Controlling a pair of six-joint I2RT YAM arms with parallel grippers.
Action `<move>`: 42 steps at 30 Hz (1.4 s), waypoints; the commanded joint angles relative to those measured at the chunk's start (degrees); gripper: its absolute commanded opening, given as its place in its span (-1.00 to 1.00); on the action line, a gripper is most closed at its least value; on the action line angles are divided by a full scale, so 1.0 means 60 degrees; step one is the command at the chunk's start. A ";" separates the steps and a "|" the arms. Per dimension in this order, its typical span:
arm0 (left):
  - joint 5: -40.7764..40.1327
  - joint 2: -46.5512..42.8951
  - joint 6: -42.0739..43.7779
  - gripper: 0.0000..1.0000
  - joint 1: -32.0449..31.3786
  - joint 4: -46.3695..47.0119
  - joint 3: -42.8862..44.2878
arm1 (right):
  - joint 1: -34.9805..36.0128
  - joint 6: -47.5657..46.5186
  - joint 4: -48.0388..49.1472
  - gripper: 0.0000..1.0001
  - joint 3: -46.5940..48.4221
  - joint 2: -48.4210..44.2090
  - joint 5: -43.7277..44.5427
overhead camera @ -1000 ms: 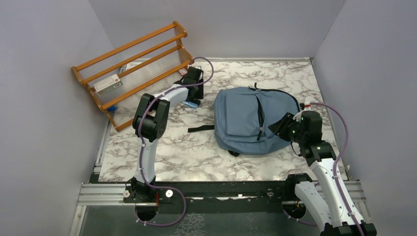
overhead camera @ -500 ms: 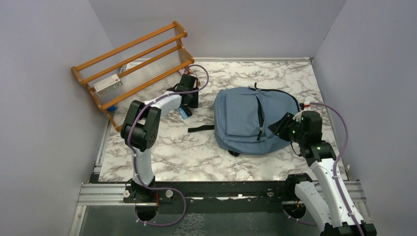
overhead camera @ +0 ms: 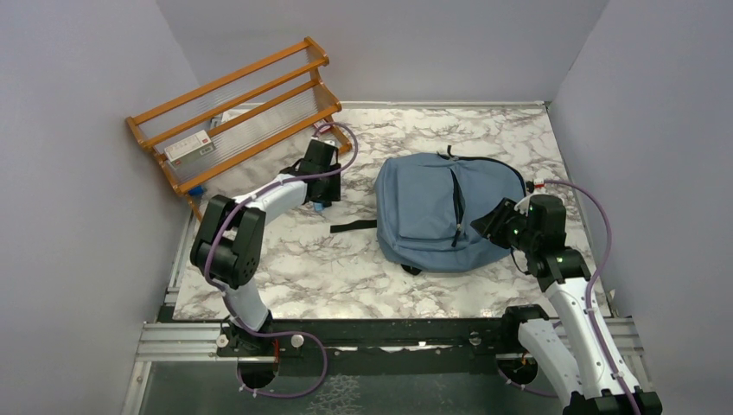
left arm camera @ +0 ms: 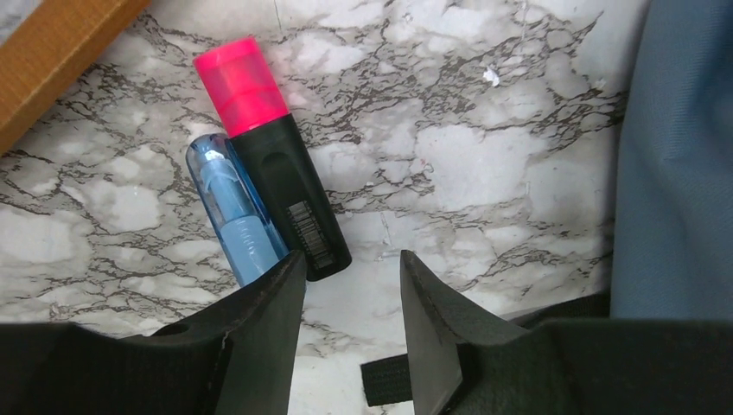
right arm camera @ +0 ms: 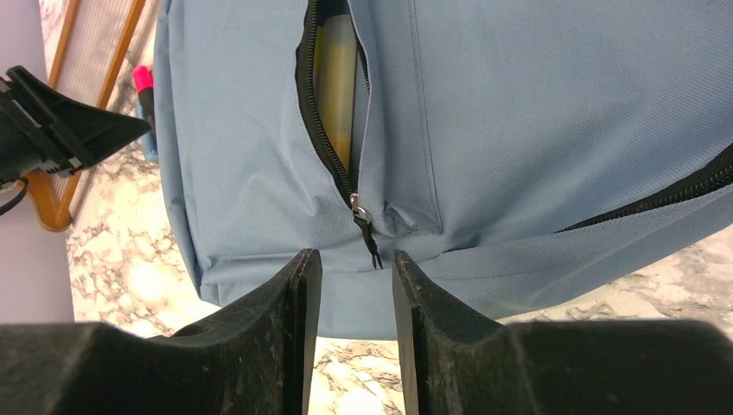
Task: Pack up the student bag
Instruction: Adjust the stationery at the center of the board, then pick up the stationery from the center of the board.
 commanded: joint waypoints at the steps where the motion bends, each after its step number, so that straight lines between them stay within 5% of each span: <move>1: 0.0157 -0.0558 -0.0082 -0.08 0.0045 0.0253 0.0394 | 0.0002 -0.0146 0.0086 -0.18 -0.0048 0.0033 -0.0160; 16: -0.1721 0.0096 -0.0990 0.00 0.0059 0.0142 0.1008 | 0.0002 -0.0139 0.0071 -0.18 -0.0043 0.0054 -0.0147; 42: -0.1795 0.1507 -0.0831 0.00 0.0067 0.0186 0.1209 | 0.0002 -0.0153 0.0099 -0.18 -0.0034 0.0153 -0.0129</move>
